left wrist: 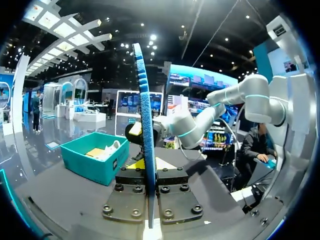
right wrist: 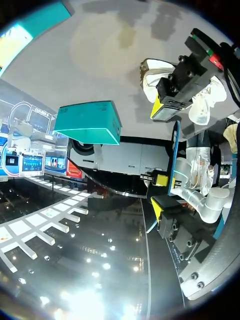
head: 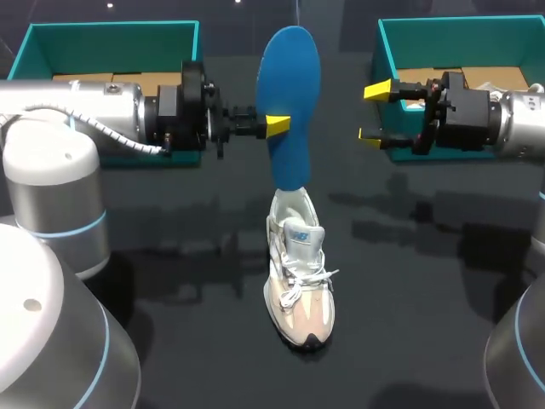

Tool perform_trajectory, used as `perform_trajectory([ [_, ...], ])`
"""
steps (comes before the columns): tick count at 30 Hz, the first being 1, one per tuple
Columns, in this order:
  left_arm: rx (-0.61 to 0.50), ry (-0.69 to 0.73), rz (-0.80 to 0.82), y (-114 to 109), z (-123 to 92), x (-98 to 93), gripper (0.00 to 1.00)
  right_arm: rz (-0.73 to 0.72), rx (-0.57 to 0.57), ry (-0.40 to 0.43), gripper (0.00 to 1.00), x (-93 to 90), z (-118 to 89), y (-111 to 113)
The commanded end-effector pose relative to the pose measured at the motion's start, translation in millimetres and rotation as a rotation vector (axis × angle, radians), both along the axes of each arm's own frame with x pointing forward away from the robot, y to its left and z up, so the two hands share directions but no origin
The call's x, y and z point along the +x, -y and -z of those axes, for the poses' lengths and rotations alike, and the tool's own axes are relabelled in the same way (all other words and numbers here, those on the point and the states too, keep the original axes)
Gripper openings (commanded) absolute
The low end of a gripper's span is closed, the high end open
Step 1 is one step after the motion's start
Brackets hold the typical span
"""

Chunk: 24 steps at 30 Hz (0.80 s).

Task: Take the shoe out of the shoebox, open the shoe tongue, remove and reinsert the insole, then place the shoe into the shoebox

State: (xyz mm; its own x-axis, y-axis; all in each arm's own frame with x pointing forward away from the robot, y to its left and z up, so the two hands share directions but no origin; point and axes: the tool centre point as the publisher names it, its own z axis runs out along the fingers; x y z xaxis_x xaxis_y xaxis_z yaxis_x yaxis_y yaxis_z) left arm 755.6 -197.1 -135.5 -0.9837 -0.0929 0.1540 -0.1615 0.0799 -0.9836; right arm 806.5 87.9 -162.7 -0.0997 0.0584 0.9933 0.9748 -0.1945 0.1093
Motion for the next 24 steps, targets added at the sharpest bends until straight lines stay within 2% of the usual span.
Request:
perform_trajectory([
  [1, -0.039, -0.259, -0.021, 3, -1, 4.4, 0.0, 0.001, -0.002, -0.002, 1.0, -0.5, 0, -1],
  [13, -0.116, -0.743, -0.052, 4, 1, 12.2, 0.0, 0.001, -0.002, -0.002, 1.0, -0.5, 0, -1],
  [24, -0.18, -1.017, -0.001, 5, 16, 19.5, 0.0, 0.001, -0.002, -0.002, 1.0, -0.5, 0, -1],
])
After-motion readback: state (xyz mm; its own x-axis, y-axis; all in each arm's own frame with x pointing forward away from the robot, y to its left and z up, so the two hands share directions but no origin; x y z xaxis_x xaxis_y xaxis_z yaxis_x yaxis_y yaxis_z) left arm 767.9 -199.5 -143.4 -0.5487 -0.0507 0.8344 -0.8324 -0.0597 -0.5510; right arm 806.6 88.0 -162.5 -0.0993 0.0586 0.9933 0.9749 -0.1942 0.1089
